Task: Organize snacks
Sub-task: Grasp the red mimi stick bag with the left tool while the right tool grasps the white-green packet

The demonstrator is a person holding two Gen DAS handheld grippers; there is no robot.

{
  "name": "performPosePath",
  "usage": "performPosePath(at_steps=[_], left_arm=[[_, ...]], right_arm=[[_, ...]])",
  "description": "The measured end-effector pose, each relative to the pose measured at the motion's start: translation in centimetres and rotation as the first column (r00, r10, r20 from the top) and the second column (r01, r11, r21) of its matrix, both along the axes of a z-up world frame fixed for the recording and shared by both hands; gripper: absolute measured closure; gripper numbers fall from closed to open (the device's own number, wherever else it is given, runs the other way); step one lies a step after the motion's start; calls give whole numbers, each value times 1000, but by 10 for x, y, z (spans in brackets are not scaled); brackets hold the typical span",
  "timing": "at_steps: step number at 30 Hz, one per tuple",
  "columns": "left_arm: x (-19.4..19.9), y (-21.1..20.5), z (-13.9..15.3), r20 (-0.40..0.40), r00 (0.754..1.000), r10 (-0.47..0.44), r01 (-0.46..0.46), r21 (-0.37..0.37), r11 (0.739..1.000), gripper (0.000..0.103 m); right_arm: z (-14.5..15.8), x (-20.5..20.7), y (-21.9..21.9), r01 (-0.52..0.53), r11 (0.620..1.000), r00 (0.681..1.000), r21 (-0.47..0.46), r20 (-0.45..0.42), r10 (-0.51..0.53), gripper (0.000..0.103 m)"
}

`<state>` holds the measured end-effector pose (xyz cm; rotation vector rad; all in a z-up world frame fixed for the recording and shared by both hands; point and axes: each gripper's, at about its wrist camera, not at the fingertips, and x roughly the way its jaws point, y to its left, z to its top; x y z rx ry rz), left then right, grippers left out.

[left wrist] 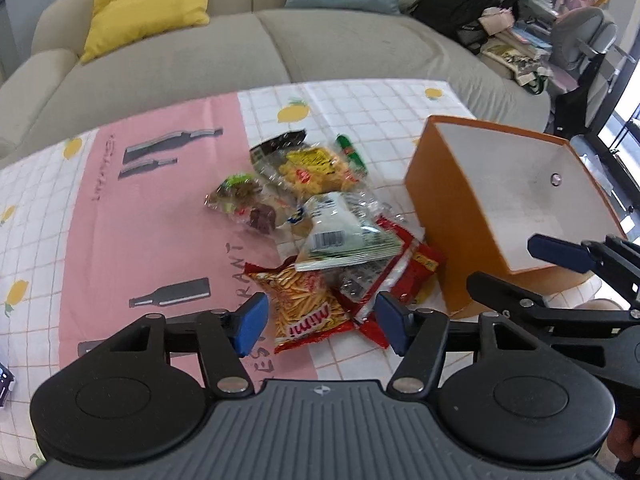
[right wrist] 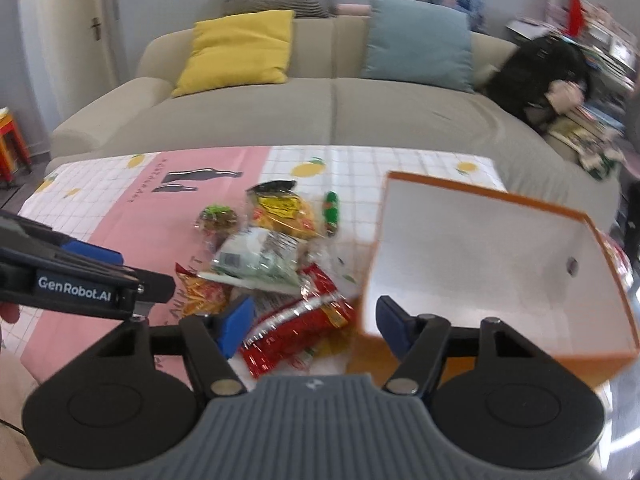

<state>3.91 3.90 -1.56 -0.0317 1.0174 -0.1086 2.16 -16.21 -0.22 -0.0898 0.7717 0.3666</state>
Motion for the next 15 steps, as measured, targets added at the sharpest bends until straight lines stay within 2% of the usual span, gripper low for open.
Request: performPosePath(at_steps=[3,8,15], left_arm=[[12,10,-10,-42,999,34,-35,-18,999,31],[29,24,-30,-118,988,100,-111,-96,989,31],[48,32,-59,-186,970,153,-177,-119,977,31]], right_arm=[[-9,14,14,-66,997,998,-31,-3,66,36],[-29,37,36,-146,986,989,-84,-30,144,36],[-56,57,64,-261,949,965,-175,-44,258,36]])
